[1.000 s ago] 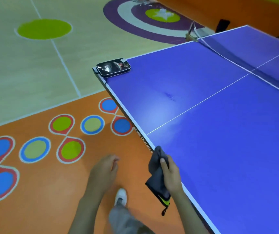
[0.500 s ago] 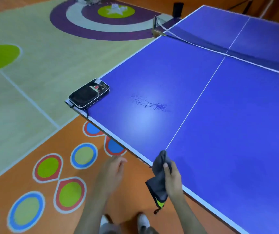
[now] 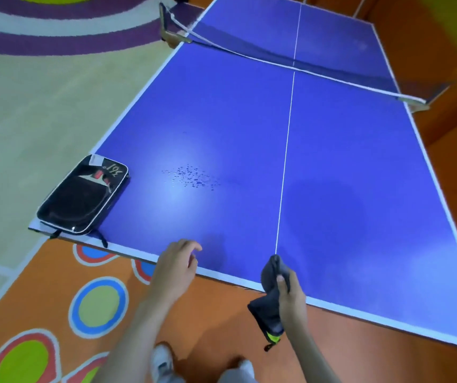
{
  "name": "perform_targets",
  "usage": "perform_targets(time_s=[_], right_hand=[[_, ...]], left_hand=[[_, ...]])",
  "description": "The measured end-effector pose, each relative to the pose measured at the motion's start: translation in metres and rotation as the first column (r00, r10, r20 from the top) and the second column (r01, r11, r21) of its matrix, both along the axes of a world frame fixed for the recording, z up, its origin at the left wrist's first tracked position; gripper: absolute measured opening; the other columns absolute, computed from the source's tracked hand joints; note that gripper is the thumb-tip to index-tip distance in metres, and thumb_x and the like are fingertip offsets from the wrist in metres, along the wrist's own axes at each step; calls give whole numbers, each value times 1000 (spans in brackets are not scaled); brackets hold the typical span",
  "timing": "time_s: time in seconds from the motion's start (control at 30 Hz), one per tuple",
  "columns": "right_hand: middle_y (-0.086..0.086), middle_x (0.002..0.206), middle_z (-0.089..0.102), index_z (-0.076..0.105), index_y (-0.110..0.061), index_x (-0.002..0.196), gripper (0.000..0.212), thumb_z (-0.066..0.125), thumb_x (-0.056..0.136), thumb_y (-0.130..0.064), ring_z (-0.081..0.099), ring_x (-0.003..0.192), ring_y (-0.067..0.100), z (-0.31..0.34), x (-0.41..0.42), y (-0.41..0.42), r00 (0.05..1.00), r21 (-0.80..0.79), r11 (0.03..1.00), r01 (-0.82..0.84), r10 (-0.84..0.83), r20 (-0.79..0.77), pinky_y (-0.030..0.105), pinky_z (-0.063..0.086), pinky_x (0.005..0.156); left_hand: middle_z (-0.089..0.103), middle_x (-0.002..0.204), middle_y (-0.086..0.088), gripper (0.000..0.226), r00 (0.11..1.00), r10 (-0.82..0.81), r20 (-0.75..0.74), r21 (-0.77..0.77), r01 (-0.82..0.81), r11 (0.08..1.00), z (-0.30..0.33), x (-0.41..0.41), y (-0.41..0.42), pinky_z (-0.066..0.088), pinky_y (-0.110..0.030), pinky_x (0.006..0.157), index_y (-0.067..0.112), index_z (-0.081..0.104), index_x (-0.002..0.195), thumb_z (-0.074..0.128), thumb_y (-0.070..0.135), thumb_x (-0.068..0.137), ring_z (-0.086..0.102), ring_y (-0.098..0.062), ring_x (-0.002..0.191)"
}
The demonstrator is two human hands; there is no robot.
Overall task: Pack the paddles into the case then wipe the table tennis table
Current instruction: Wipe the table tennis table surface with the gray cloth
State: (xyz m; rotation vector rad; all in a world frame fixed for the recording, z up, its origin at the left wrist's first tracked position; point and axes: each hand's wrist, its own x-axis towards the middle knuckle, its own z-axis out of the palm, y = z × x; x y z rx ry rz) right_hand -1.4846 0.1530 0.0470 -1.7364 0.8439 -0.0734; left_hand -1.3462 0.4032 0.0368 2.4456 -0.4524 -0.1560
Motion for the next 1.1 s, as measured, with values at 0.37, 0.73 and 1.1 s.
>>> perform_targets(time_s=[0.37, 0.73, 1.1], right_hand=[[-22, 110, 70, 67, -53, 109, 42, 52, 106, -14, 64, 106, -2, -38, 52, -28, 995, -140, 987, 81, -89, -50, 20, 46, 85], [1, 153, 54, 63, -19, 142, 42, 63, 101, -27, 41, 149, 19, -169, 53, 4, 995, -748, 658, -84, 93, -30, 40, 35, 123], [-3, 172, 18, 26, -35, 163, 67, 42, 101, -52, 10, 160, 18, -166, 86, -26, 915, -789, 473, -392, 110, -389, 57, 17, 126]], left_hand=[[64, 120, -3, 26, 999, 34, 32, 46, -36, 998, -87, 130, -24, 50, -48, 89, 13, 65, 117, 64, 5, 93, 57, -32, 113], [50, 145, -11, 36, 943, -48, 329, 305, -57, 951, -157, 177, -20, 28, -50, 113, 10, 55, 132, 42, 31, 106, 47, -33, 130], [48, 148, -10, 40, 950, -38, 311, 323, -68, 944, -157, 179, -22, 23, -54, 119, 9, 54, 135, 38, 33, 107, 45, -29, 138]])
